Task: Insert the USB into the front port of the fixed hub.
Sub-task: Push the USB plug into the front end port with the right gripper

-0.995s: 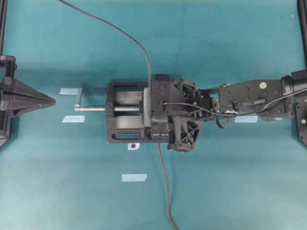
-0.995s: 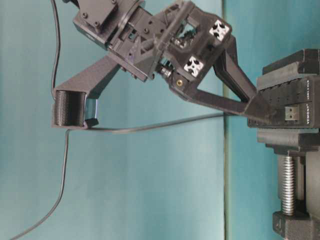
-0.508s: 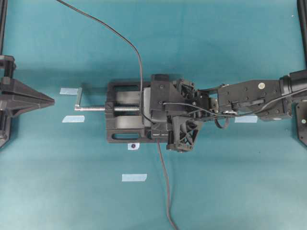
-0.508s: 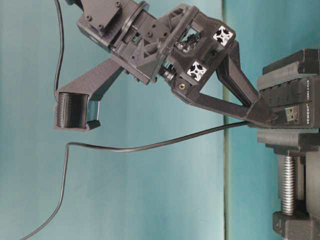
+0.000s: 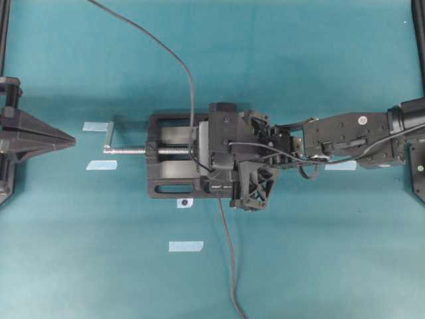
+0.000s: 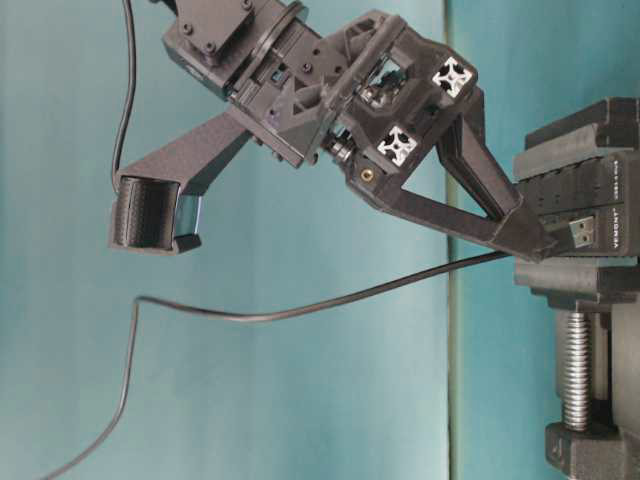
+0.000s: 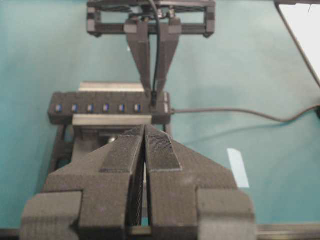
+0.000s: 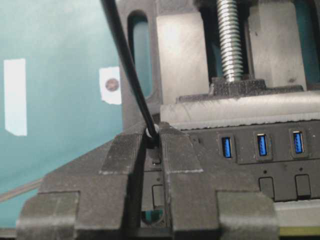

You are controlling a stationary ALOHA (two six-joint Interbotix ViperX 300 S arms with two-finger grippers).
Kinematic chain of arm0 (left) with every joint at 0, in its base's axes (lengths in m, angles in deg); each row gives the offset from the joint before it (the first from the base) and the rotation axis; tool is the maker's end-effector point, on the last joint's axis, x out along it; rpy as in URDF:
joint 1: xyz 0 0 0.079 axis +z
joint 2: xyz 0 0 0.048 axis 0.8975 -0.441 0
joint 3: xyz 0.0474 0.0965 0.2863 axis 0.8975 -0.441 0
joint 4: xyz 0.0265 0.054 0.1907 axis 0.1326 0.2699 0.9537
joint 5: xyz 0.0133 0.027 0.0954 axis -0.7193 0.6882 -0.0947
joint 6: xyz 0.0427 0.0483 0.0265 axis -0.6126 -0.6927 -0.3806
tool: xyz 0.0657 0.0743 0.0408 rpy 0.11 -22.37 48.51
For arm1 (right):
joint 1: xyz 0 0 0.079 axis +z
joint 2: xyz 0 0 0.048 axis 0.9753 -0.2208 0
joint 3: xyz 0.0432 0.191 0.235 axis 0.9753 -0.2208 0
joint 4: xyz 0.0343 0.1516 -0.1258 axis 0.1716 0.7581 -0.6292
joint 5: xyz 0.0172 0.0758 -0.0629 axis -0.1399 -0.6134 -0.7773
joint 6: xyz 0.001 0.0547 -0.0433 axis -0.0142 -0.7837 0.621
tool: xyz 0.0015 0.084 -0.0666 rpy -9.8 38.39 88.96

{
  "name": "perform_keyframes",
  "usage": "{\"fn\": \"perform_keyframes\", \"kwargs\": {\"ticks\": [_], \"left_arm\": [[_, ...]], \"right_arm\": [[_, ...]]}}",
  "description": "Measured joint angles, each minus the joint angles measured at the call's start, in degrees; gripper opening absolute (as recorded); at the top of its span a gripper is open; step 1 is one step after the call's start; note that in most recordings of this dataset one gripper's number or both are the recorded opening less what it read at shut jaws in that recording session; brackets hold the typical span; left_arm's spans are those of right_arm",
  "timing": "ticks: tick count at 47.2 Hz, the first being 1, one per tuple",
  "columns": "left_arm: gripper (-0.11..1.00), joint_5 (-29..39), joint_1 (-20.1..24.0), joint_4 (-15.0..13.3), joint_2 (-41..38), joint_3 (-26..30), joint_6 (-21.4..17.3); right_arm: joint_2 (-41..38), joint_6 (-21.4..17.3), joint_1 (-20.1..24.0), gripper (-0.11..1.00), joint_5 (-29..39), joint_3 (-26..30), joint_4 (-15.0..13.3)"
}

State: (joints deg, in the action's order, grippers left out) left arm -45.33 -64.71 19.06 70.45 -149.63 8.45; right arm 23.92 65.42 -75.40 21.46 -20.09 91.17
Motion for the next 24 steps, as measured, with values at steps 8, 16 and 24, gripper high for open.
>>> {"fn": "perform_keyframes", "kwargs": {"ticks": [8, 16, 24], "left_arm": [[0.00, 0.00, 0.00, 0.00, 0.09, 0.00, 0.00], [0.00, 0.00, 0.00, 0.00, 0.09, 0.00, 0.00], [0.00, 0.00, 0.00, 0.00, 0.09, -0.09, 0.00]], "right_arm": [[0.35, -0.88, -0.09, 0.04, -0.26, -1.05, 0.00], [1.23, -1.23, -0.09, 0.04, 0.26, -2.20, 0.00], [1.23, -1.23, 0.00, 0.04, 0.53, -2.20, 0.00]]}}
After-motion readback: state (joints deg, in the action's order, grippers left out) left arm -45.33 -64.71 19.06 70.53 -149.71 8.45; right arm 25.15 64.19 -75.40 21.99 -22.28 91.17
